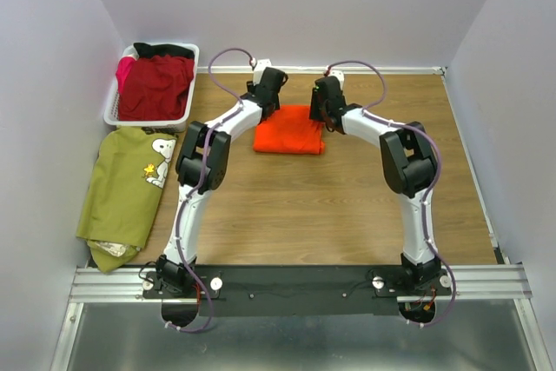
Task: Fold and stack the t-shirts
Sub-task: Fold the long partially folded tshirt into a neat square, then put the neatly folded tshirt into the corner of the board with the right arm
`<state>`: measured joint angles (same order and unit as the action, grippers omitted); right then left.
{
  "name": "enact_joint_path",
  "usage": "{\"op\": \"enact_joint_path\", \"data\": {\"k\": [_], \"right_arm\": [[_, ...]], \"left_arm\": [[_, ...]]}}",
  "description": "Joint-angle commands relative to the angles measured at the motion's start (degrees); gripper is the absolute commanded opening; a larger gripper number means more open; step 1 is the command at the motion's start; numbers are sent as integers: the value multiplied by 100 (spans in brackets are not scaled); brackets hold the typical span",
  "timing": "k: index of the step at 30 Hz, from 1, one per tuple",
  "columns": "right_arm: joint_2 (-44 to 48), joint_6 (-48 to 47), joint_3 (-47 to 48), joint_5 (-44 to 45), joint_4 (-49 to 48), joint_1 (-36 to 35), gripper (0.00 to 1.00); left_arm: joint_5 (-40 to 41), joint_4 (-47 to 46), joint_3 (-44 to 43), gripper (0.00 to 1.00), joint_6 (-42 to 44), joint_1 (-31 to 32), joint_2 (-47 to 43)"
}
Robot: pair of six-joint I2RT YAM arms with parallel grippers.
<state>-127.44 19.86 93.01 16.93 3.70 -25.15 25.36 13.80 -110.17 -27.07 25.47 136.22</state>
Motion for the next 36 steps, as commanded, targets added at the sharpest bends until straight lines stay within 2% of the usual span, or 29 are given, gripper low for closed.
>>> {"op": "enact_joint_path", "data": {"k": [1, 4, 9, 13, 21, 26, 36], "right_arm": [[649, 53, -257, 276, 174, 27, 65], [852, 158, -512, 127, 174, 27, 71], [1159, 396, -1082, -259, 174, 27, 76], [1370, 563, -1521, -471, 122, 27, 76], [1529, 721, -2191, -1059, -660, 27, 77], [1362, 932, -2235, -1384, -941, 27, 77], [949, 1328, -2314, -1842, -1276, 36, 75]], "left_arm": [[372, -361, 382, 55, 9, -34, -1027], [408, -282, 601, 56, 9, -34, -1247], [531, -229, 1320, 55, -123, -34, -1739], [522, -316, 1919, 55, -193, -34, -2222], [408, -501, 2974, 56, -290, -69, -3242], [426, -589, 3195, 56, -290, -113, -3541], [355, -616, 3204, 56, -255, -183, -3471]]}}
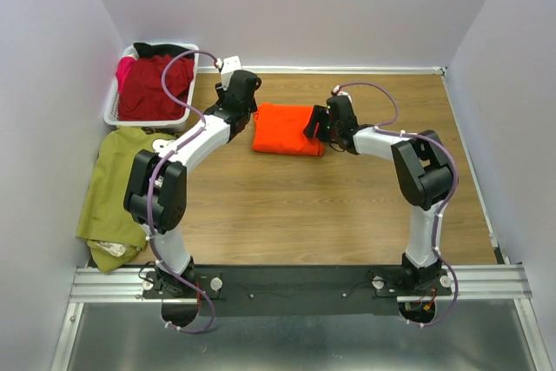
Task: Fold and stack the t-shirts
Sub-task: Put the neatly folded tshirt into the corner of the board with the right arm
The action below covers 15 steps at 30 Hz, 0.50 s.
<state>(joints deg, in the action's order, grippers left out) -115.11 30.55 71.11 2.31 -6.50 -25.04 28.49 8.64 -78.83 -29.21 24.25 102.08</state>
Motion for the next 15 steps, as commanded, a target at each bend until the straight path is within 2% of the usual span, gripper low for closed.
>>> {"op": "enact_joint_path", "data": {"k": [1, 7, 12, 15], "right_arm": [[-336, 302, -133, -441, -272, 25, 74], [-565, 426, -194, -634, -404, 34, 67], [-609, 444, -220, -644, -422, 34, 52], [-408, 356, -352, -363, -422, 25, 52]], "left_arm": [[25, -100, 69, 56, -41, -61, -57], [43, -100, 87, 56, -23, -78, -110], [34, -91, 96, 56, -14, -87, -66], [25, -82, 104, 56, -23, -87, -48]]}}
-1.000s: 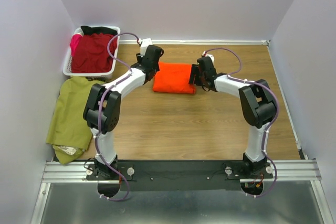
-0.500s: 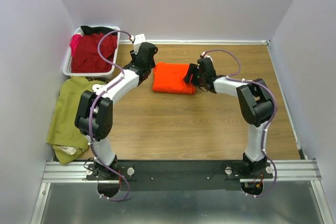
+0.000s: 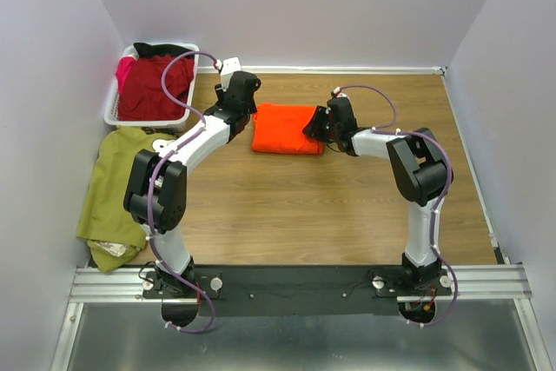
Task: Fold and stack the t-shirts
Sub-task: Put the neatly folded tshirt into the corner of the board with the right arm
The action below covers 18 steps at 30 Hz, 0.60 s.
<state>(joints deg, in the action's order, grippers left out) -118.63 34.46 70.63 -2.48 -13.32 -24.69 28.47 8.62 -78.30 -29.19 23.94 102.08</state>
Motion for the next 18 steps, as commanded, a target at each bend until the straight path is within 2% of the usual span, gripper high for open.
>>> {"op": "enact_joint_path", "data": {"k": [1, 10, 18], "right_arm": [[6, -62, -383, 212, 269, -10, 55], [814, -325, -682, 959, 383, -19, 68], [1158, -572, -586, 969, 567, -71, 70]], "left_arm": [[27, -89, 35, 56, -17, -57, -31], [-61, -89, -1, 56, -17, -57, 5], [-34, -71, -10, 56, -17, -57, 13]]}}
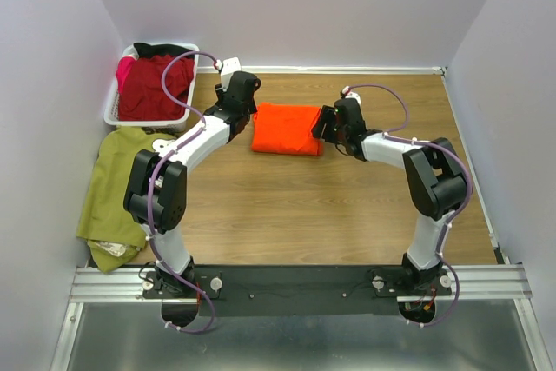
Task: Fold and stack the t-shirts
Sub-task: Put the neatly folded tshirt into the corner of the board with the right arm
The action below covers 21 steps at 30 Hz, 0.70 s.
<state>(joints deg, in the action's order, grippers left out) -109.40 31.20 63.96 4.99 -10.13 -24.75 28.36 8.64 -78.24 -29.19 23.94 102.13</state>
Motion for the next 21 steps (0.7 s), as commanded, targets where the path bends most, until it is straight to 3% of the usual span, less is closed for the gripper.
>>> {"op": "enact_joint_path", "data": {"k": [1, 21], "right_arm": [[218, -263, 159, 221, 266, -91, 70], [-863, -237, 661, 336, 486, -240, 71]], "left_arm": [[-15, -73, -16, 55, -17, -57, 18], [3, -82, -25, 56, 54, -74, 88]]}}
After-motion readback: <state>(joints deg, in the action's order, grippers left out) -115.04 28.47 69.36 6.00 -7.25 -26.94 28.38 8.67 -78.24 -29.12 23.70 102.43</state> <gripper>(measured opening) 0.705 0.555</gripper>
